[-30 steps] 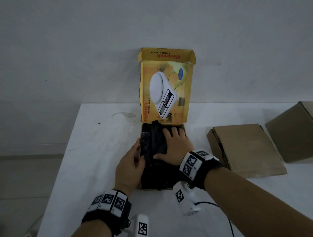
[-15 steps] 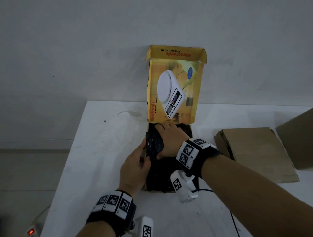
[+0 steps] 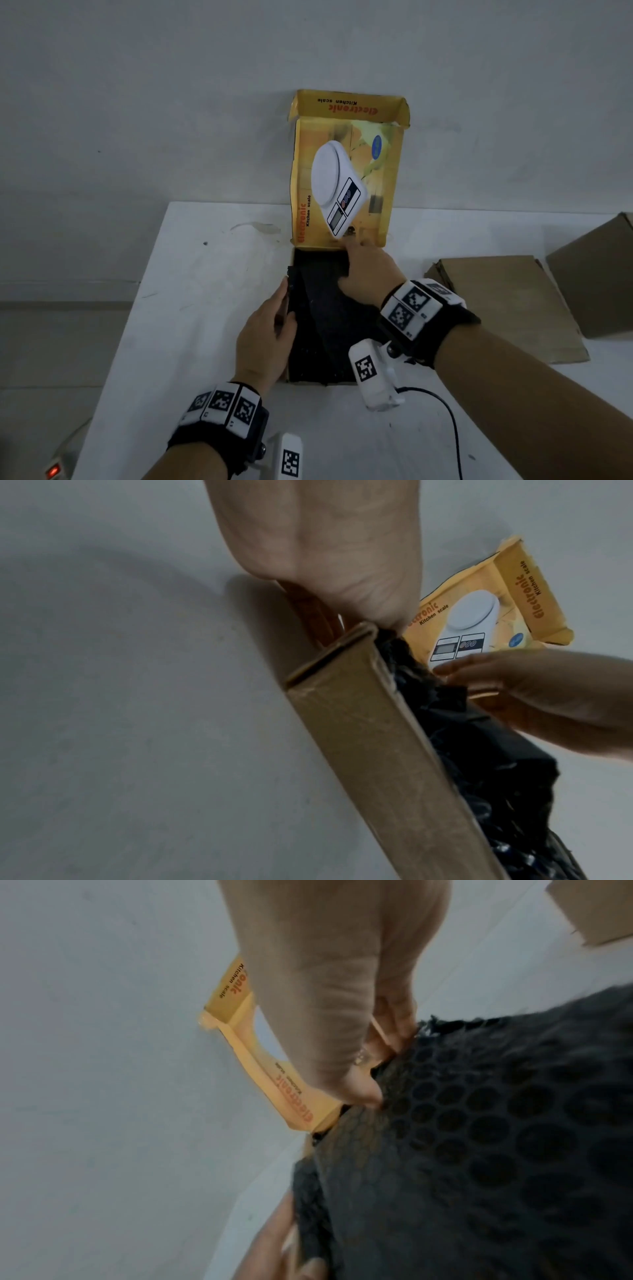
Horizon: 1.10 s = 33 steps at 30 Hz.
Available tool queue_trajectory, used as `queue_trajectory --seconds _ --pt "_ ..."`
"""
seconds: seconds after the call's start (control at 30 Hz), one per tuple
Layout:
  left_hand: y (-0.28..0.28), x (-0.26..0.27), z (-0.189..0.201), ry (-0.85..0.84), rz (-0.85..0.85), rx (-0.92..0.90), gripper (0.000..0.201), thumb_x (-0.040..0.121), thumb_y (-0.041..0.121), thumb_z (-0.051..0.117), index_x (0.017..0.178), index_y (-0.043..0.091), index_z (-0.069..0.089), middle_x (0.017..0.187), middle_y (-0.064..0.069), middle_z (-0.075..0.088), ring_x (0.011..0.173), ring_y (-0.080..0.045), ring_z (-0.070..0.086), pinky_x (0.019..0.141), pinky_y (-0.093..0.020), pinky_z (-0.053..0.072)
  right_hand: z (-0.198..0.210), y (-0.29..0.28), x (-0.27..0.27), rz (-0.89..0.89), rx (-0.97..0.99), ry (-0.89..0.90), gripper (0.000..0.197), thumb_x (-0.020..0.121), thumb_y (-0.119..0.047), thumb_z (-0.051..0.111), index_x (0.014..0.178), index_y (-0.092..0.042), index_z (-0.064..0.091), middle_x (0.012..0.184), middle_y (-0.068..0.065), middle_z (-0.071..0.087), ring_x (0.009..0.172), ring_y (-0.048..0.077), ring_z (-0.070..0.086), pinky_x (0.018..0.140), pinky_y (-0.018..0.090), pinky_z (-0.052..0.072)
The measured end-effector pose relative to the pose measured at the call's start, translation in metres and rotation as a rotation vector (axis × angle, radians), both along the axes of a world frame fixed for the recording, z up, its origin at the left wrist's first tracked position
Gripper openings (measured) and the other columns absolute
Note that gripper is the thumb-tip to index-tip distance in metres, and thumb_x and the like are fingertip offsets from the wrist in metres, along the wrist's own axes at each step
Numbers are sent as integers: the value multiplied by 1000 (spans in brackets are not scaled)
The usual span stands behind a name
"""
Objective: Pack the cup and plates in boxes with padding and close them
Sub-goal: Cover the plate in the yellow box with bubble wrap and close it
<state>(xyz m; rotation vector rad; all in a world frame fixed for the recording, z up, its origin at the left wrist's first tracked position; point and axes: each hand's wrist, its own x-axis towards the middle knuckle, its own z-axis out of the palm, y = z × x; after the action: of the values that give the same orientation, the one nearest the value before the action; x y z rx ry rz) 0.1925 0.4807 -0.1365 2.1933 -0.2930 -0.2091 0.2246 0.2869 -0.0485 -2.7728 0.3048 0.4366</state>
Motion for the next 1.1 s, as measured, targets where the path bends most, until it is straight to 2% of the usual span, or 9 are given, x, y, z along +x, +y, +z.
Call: queue_trajectory --seconds 0.13,0.2,0.3,0.4,0.57,0.77,0.87,1.0,1.1 --pt "0 0 0 1 4 -15 59 92 24 46 144 44 26 129 10 58 109 -8 57 89 -24 46 -11 0 -6 155 -173 85 66 81 -26 67 135 -10 33 124 13 54 109 31 56 85 39 50" --pt "0 1 1 18 3 -7 60 94 21 48 144 44 25 133 11 55 114 -10 55 92 -20 41 -4 -9 -6 209 -113 94 81 77 -32 72 141 -13 26 130 12 51 115 31 52 94 42 47" --pt "0 0 1 22 1 1 58 95 21 47 145 43 26 138 12 50 122 -10 50 95 -18 35 8 -26 -22 362 -88 260 126 60 -43 84 150 -30 -3 158 7 6 145 27 10 117 51 12" --pt "0 -1 0 -2 15 -15 59 94 19 49 145 42 28 137 8 53 119 -14 53 94 -22 39 -2 -32 -44 465 -235 371 140 53 -56 83 144 -39 -21 156 3 -25 143 20 -22 114 59 -7" --pt "-1 -2 0 -28 19 -46 59 94 18 49 144 41 30 134 5 57 114 -15 56 90 -26 44 -21 -27 -51 431 -312 328 139 56 -60 79 143 -37 -26 152 5 -34 140 21 -30 110 63 -10" --pt "0 -1 -2 -25 18 -18 57 95 19 49 145 39 30 127 5 60 101 -6 55 82 -20 40 -22 -20 -55 410 -356 328 139 55 -64 77 144 -35 -26 152 9 -34 139 24 -32 108 67 -12" --pt "0 0 1 -33 0 4 52 97 32 45 146 36 30 130 3 59 112 -12 56 84 -19 38 -12 -21 -53 425 -294 342 136 57 -63 76 145 -36 -23 151 10 -35 137 24 -34 107 65 -17" --pt "-1 -2 5 -42 -6 3 49 98 35 39 146 31 31 135 6 54 113 -1 48 88 -13 33 -15 -7 -57 495 -196 249 128 58 -78 64 145 -38 -21 149 5 -37 138 22 -35 110 59 -17" --pt "-2 -1 2 -59 -6 15 50 97 38 38 147 31 31 138 5 52 121 -13 52 88 -19 38 -37 1 -63 519 -211 201 122 62 -84 54 144 -38 -23 149 6 -39 139 23 -33 114 54 -12"
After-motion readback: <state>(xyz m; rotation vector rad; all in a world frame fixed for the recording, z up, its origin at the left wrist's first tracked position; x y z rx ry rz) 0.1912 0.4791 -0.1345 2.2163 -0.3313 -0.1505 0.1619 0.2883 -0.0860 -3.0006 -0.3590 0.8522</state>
